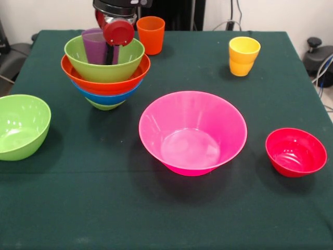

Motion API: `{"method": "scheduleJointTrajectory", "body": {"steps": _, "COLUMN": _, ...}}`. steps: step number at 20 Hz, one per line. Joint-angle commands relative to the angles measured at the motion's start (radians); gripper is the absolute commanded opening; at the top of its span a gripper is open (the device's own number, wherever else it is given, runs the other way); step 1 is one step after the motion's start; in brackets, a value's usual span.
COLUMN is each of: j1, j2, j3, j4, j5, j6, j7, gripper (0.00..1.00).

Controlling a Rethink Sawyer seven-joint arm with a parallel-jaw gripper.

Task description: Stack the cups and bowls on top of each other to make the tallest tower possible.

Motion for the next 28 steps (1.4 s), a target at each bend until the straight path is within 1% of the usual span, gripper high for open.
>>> {"method": "scheduleJointTrajectory", "body": {"steps": 1, "j1": 0.024, "j2": 0.068, "j3": 0.091, "j4": -0.041, "j5": -0.020, "j6": 0.046, "j7": 0.007, "gripper": 0.00}}
{"method": "scheduleJointTrajectory", "body": {"steps": 6, "j1": 0.017, "j2": 0.072, "j3": 0.097, "j4": -0.051, "j5": -0.021, "j6": 0.046, "j7": 0.002, "gripper": 0.00}}
{"method": "scheduleJointTrajectory", "body": {"steps": 10, "j1": 0.000, "j2": 0.065, "j3": 0.112, "j4": -0.045, "j5": -0.025, "j6": 0.046, "j7": -0.011, "gripper": 0.00}}
{"method": "scheduleJointTrajectory", "body": {"steps": 18, "j1": -0.008, "j2": 0.056, "j3": 0.121, "j4": -0.033, "j5": -0.029, "j6": 0.044, "j7": -0.017, "gripper": 0.00}}
{"method": "scheduleJointTrajectory", "body": {"steps": 28, "j1": 0.004, "j2": 0.054, "j3": 0.107, "j4": -0.038, "j5": -0.028, "j6": 0.058, "j7": -0.013, "gripper": 0.00}}
